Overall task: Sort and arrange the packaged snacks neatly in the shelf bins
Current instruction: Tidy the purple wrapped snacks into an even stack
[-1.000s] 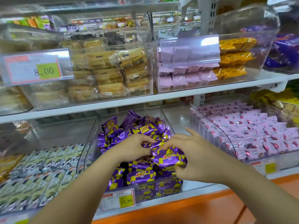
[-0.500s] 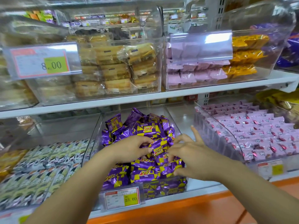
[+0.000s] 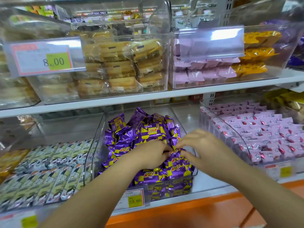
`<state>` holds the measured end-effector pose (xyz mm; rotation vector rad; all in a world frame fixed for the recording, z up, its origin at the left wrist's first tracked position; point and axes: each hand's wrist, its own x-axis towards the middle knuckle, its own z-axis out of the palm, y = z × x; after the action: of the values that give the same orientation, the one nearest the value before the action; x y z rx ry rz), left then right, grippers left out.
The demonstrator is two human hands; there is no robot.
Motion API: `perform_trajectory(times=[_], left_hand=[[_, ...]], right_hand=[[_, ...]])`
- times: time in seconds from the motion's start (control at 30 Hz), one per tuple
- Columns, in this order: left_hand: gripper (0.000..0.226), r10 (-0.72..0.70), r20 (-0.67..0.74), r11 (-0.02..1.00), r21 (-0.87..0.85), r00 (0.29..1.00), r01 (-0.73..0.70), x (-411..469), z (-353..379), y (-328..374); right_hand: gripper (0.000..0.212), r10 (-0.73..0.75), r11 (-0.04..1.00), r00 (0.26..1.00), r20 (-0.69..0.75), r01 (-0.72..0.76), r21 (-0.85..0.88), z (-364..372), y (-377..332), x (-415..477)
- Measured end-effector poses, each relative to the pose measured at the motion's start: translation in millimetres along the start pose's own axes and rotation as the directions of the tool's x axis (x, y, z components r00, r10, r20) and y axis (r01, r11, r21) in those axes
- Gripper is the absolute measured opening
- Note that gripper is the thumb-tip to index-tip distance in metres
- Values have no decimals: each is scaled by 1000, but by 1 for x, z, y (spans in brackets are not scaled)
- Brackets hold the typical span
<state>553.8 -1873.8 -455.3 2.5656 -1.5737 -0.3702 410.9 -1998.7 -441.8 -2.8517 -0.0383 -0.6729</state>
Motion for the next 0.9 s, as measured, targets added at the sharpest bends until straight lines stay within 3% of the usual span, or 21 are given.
perform_trajectory(times=[0.1,0.17,0.23,0.3,0.37,0.43,0.73,0.9], left_hand=[[37,-13,-17,999,38,1000,14,-6,-7,3],[35,-23,-99,995,-98,995,13,-15,-14,1],[26,-66,-302,980,-201,951,4,-23,-26,-7],[32,-75,-478,994,-102,875,29,-25,-33,-21],[60,-105,-416,990,44,903,135,-22,-35,-32],[72,-141,-270,975,130,953,181,-19,-32,-36],[44,-32,-316,993,101,948,67,-24,-23,-36],[45,-27,-249,989,136,968,63,-28,-19,-35]], right_hand=[[16,158,986,985,-74,-152,74,-7,10,2],[18,178,981,982,-59,-172,92,-8,16,2],[18,180,979,983,-31,-176,105,-5,17,2],[19,169,979,985,-18,-166,115,-2,15,3],[19,161,980,987,-25,-157,124,1,14,4],[19,174,977,985,-19,-170,131,4,11,6],[23,158,985,984,-84,-151,84,12,6,12],[48,131,974,985,111,-107,-197,15,-7,23]])
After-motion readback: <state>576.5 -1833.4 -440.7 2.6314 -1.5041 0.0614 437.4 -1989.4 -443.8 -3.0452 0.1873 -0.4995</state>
